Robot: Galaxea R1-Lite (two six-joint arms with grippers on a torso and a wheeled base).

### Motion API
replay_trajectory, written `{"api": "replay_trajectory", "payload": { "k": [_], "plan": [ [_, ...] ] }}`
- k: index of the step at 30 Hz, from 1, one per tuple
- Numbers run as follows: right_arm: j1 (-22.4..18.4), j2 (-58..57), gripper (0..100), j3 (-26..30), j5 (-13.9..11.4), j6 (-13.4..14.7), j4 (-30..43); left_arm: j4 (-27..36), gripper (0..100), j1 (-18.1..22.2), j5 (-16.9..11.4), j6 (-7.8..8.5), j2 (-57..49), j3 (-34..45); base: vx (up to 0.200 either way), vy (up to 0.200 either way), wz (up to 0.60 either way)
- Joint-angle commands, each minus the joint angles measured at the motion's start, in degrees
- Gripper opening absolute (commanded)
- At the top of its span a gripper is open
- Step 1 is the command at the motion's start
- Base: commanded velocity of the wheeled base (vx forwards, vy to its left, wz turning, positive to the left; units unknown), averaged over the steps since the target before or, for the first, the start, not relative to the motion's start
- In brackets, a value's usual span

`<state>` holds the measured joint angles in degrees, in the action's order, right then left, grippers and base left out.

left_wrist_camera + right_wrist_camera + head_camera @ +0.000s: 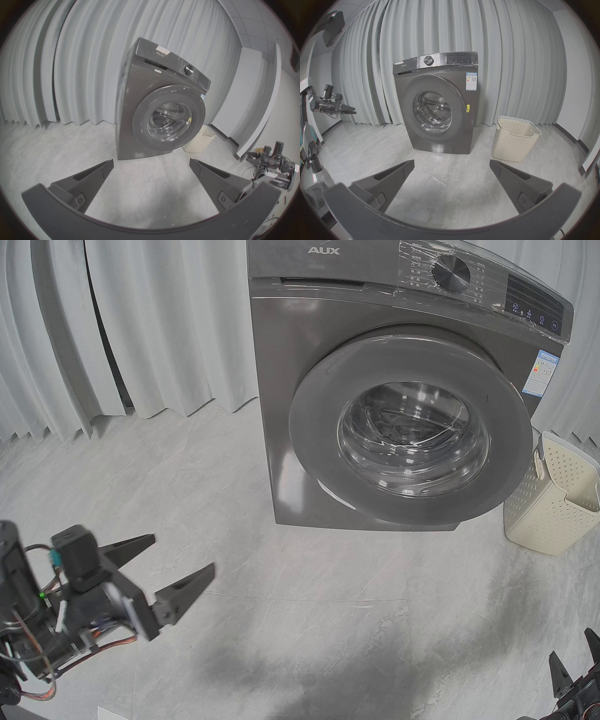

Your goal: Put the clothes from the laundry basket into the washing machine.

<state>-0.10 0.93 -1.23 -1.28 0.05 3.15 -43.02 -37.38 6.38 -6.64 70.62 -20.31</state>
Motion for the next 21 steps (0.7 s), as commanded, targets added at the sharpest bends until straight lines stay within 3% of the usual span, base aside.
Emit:
{"api": "replay_trajectory", "payload": {
  "k": [1, 7, 10, 14, 15, 18, 21],
  "plan": [
    [-0.1, -0.8, 100, 0.0, 0.0, 0.0, 0.0, 8.7, 100, 16.6, -0.5, 5.85, -35.6, 19.0, 0.0, 0.0, 0.0],
    [-0.2, -0.8, 100, 0.0, 0.0, 0.0, 0.0, 18.1, 100, 25.1, -1.1, 5.5, -47.4, 20.3, 0.0, 0.0, 0.0],
    [-0.2, -0.8, 100, 0.0, 0.0, 0.0, 0.0, 24.7, 100, 27.3, -3.3, 5.41, -52.1, 20.3, 0.0, 0.0, 0.0],
    [-0.2, -0.8, 100, 0.0, 0.1, 0.0, 0.0, 33.1, 100, 33.6, -7.0, 5.33, -59.5, 20.3, 0.0, 0.0, 0.0],
    [-0.2, -0.8, 100, 0.0, 0.1, 0.0, 0.0, 36.7, 100, 36.0, -9.3, 5.85, -63.9, 20.3, 0.0, 0.0, 0.0],
    [-0.2, -0.8, 100, 0.1, 0.1, 0.0, -0.1, 40.9, 100, 38.3, -13.0, 4.53, -69.8, 20.0, 0.0, 0.0, 0.0],
    [0.0, -0.8, 100, 0.0, 0.0, 0.0, 0.0, 40.9, 100, 37.8, -11.6, 1.9, -70.0, 19.9, 0.0, 0.0, 0.0]
  ]
}}
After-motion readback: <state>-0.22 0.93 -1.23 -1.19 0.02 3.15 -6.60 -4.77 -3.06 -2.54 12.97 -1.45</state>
